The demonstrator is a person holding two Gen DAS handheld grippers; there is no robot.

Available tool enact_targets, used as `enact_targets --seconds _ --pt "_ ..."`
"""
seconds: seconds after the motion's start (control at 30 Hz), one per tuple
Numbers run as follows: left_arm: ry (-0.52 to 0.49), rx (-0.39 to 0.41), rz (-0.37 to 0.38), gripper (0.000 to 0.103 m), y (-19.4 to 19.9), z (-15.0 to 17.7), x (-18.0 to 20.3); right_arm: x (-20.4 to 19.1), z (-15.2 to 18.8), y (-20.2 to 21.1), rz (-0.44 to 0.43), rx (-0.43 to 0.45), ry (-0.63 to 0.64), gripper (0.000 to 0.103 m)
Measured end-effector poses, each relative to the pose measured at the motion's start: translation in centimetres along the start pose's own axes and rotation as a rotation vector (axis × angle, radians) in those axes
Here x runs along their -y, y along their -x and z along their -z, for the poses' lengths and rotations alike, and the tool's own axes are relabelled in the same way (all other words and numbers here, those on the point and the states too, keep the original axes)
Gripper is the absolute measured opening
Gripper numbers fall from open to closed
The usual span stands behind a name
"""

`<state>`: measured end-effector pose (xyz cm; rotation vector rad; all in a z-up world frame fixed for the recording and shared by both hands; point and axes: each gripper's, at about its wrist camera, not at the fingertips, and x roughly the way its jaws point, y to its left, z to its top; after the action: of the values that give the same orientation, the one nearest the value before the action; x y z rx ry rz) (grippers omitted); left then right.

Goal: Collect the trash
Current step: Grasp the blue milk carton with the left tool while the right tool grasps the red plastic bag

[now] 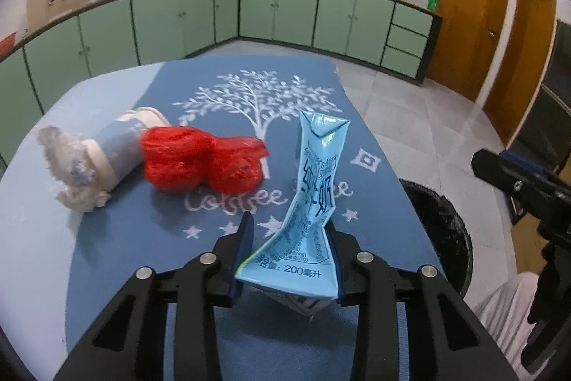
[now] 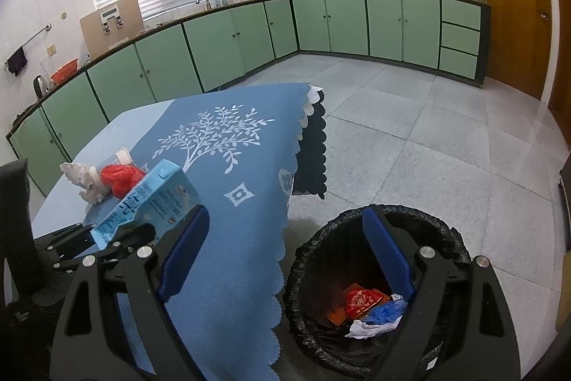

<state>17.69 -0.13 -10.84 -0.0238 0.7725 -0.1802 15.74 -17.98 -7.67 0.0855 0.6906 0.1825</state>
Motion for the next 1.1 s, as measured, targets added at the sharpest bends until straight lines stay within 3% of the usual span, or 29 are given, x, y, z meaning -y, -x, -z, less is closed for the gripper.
enact_targets --seconds 0.3,0.67,1.1 --pt "0.034 0.107 -0.069 0.036 5.4 0.4 -2.1 -2.0 -0.4 0.1 -0.036 0.006 0.029 0.086" --pt "0.146 0.136 -0.235 0.036 8.0 1.2 -9.0 -8.4 -1.2 -2.4 -0.144 -0.011 0.099 0.084" --pt "0.178 0.147 -0.248 0.037 7.8 1.5 -10.4 -14.1 -2.0 -7.8 -0.209 -0.092 0.167 0.073"
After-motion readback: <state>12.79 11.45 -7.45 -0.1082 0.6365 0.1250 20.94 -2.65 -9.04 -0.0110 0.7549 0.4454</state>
